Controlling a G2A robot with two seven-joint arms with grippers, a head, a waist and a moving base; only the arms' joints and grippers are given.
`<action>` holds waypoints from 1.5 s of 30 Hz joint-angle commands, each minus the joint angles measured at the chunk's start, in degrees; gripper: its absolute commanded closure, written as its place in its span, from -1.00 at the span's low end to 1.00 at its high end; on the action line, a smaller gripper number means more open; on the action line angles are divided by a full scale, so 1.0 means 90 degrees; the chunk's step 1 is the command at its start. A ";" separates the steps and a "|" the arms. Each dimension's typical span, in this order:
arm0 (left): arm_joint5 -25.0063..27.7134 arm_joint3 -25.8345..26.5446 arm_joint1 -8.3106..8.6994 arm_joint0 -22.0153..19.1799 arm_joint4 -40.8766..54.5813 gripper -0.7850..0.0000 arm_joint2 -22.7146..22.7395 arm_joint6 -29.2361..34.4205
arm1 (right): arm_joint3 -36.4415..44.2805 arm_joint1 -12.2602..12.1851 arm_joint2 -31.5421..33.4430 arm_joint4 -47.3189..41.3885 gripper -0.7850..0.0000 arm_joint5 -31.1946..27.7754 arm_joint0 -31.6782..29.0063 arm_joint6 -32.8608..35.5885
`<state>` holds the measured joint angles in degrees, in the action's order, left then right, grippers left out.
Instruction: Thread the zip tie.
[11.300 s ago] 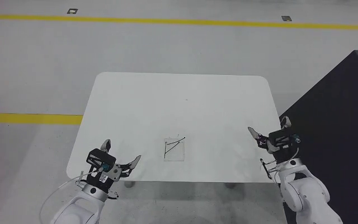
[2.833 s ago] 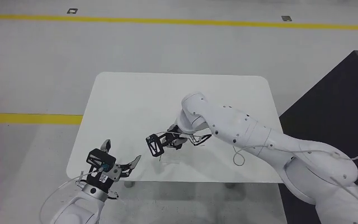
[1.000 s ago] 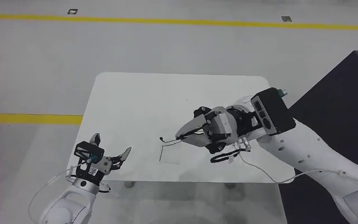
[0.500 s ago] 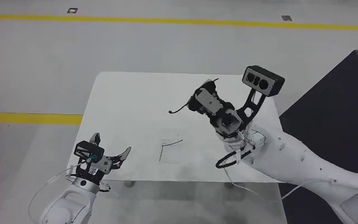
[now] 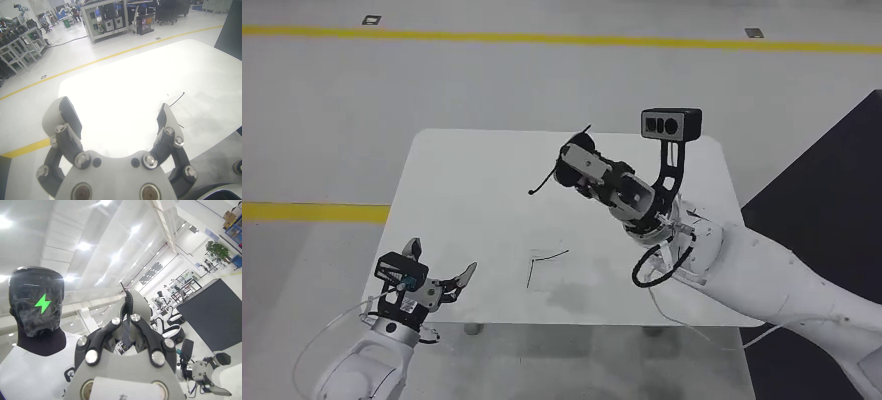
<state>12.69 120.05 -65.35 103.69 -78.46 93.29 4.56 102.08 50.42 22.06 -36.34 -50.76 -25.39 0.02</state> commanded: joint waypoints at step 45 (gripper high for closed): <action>0.0000 0.0000 0.0000 0.0000 0.0000 -1.00 0.0000 0.0000 | 0.1343 0.0612 0.1759 -0.3486 1.00 0.3640 -0.2338 0.2803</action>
<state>12.69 120.05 -65.35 103.69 -78.46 93.29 4.56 113.84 55.78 37.63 -64.15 -18.11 -46.13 25.02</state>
